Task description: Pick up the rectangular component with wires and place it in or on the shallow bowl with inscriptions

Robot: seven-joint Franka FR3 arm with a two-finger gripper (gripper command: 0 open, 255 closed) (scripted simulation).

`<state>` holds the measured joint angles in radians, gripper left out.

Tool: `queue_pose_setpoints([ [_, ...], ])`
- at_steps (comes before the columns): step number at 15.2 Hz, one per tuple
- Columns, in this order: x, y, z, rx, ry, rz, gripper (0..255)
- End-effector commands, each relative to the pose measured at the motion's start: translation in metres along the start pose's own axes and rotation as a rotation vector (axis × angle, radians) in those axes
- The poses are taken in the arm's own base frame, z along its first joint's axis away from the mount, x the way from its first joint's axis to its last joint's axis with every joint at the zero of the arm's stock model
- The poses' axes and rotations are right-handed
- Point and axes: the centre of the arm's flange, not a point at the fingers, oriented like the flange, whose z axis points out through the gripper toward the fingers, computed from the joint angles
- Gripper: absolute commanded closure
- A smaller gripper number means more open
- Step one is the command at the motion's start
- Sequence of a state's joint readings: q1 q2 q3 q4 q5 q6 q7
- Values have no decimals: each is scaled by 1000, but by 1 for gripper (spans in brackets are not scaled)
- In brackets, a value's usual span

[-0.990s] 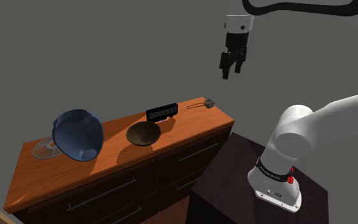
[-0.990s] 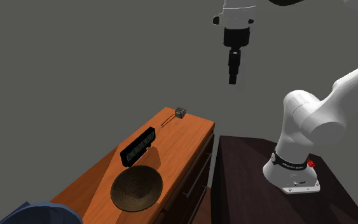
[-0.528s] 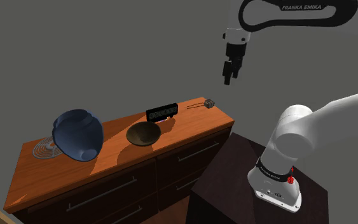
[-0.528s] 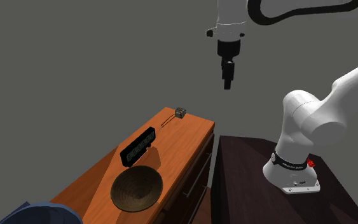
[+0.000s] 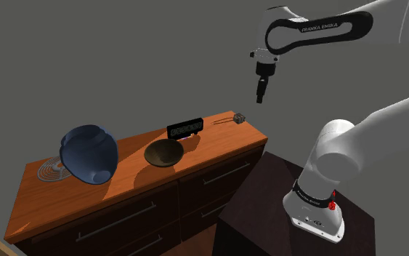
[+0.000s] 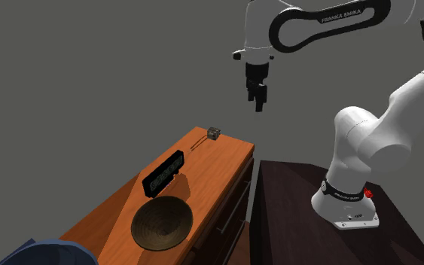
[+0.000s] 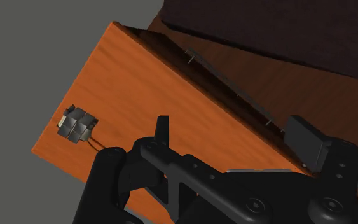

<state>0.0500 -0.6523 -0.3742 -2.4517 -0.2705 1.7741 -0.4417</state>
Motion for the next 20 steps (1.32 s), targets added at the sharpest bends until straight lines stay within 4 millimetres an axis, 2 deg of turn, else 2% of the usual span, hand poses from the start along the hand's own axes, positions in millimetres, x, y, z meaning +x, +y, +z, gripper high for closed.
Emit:
queue_pose_setpoints([
  [1, 7, 19, 19, -2, 5, -70, 0],
  [10, 53, 98, 94, -1, 25, -360, 0],
  [20, 130, 166, 175, 0, 46, -682, 0],
])
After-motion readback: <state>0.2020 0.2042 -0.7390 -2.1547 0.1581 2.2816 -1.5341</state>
